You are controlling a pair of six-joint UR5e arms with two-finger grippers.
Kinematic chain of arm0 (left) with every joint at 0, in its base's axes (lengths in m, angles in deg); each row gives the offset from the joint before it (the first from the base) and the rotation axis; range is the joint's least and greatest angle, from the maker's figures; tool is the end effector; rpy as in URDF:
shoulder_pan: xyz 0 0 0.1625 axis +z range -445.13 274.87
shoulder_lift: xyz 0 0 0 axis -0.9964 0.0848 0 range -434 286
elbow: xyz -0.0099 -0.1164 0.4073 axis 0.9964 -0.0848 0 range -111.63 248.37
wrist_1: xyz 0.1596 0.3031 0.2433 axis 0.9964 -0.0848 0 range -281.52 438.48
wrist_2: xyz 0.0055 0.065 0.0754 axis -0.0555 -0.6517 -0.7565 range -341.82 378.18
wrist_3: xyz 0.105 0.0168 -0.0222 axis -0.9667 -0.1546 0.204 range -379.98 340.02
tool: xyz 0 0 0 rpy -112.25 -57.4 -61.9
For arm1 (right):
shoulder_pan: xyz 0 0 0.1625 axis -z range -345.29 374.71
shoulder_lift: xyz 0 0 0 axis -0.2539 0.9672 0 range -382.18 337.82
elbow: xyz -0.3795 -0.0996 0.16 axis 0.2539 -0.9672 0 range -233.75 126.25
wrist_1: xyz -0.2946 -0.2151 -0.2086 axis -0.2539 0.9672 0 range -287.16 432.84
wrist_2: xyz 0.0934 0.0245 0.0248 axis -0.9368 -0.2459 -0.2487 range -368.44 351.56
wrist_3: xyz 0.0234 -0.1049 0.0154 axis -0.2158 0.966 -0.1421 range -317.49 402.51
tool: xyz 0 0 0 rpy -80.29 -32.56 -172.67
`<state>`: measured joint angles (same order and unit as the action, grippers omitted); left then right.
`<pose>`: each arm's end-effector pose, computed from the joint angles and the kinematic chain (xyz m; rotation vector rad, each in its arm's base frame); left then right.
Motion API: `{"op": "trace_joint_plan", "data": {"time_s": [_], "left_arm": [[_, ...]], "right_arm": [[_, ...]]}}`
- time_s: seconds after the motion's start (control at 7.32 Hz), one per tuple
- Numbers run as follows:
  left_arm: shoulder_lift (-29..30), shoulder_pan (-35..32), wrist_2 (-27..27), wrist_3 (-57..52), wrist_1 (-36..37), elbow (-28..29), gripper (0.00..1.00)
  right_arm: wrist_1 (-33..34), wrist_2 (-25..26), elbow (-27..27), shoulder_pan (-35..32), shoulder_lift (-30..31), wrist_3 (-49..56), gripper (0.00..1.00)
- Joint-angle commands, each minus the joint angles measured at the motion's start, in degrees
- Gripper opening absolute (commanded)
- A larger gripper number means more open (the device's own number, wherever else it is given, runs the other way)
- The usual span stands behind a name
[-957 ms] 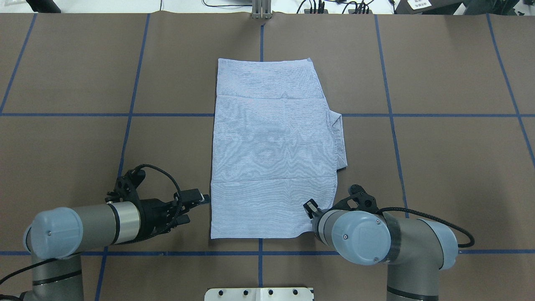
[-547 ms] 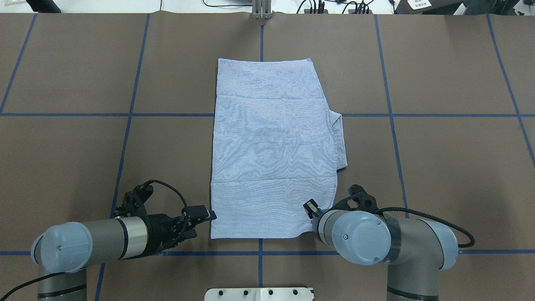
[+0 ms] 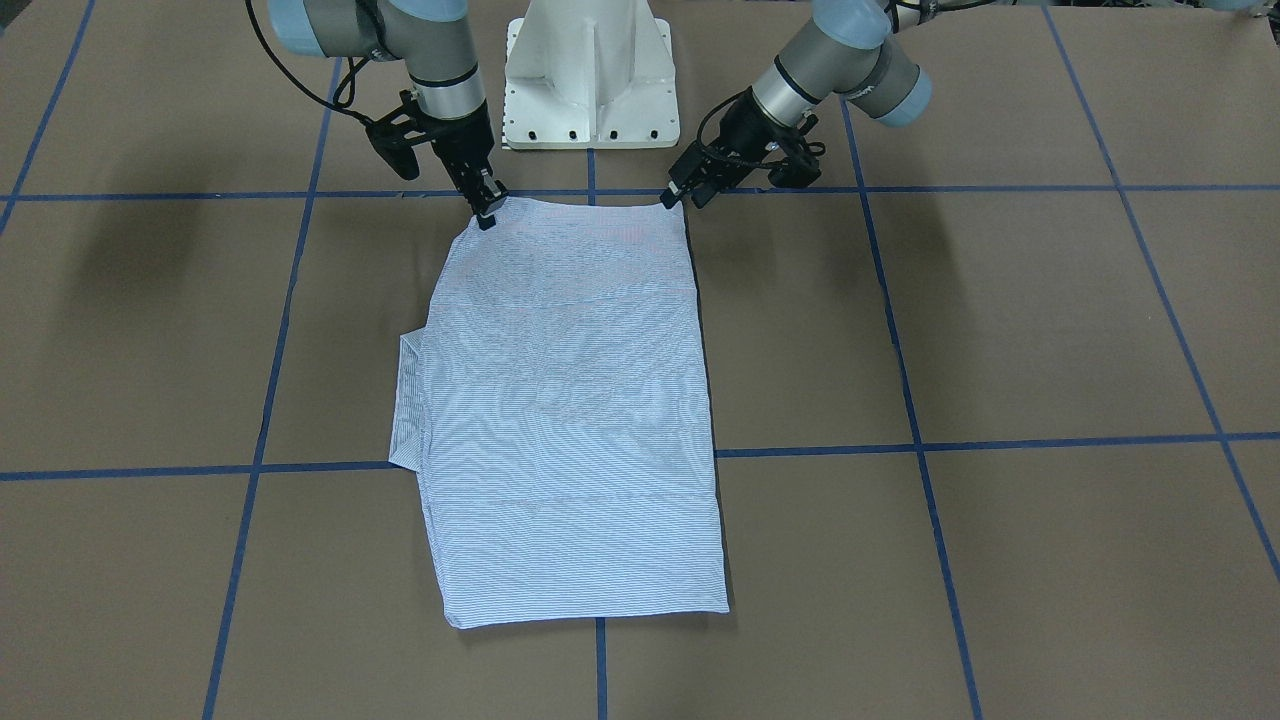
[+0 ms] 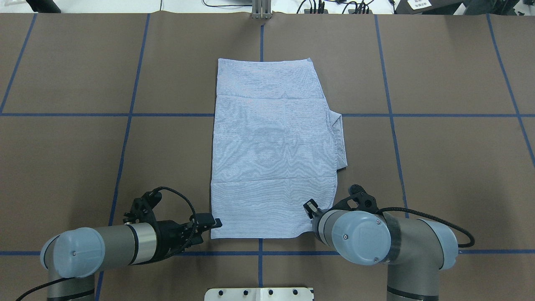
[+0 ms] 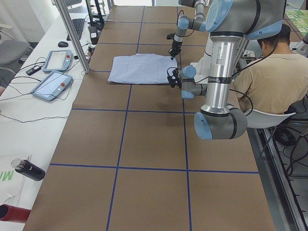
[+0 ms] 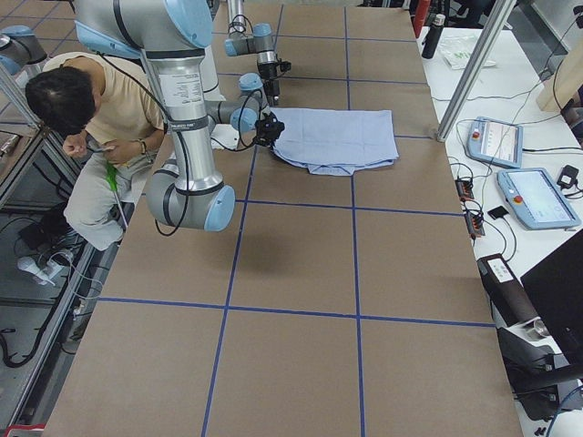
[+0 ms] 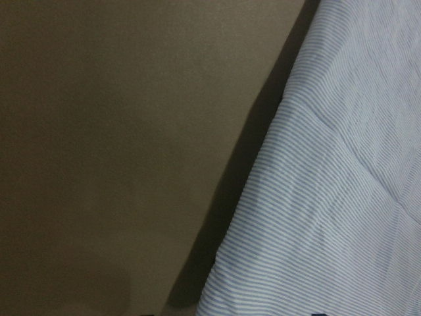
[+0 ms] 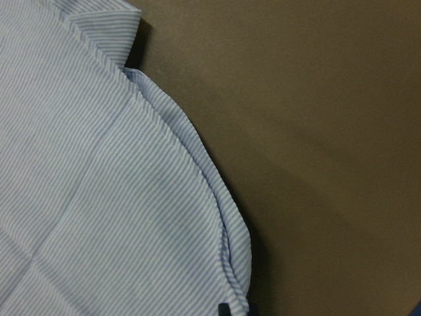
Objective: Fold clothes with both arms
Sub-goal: 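Grasp both near corners of the shirt with both grippers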
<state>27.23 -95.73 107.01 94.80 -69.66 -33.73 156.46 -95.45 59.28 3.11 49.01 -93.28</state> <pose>0.5359 -0.2381 0.3379 -0.1612 1.4336 -0.5228 -0.5410 -0.2528 0.2958 -0.2090 -0.8535 0.9615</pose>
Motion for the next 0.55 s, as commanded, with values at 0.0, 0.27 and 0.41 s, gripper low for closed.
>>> {"op": "trace_joint_plan", "data": {"time_s": [0.0,0.27,0.41], "left_arm": [[1.0,0.7,-0.1,0.0,0.7,0.8,0.69],[1.0,0.7,-0.1,0.1,0.7,1.0,0.63],[1.0,0.7,-0.1,0.1,0.7,1.1,0.60]], "right_arm": [[0.1,0.0,0.1,0.0,0.0,0.0,0.00],[0.1,0.0,0.3,0.0,0.0,-0.1,0.00],[0.1,0.1,0.3,0.0,0.0,-0.1,0.00]]}}
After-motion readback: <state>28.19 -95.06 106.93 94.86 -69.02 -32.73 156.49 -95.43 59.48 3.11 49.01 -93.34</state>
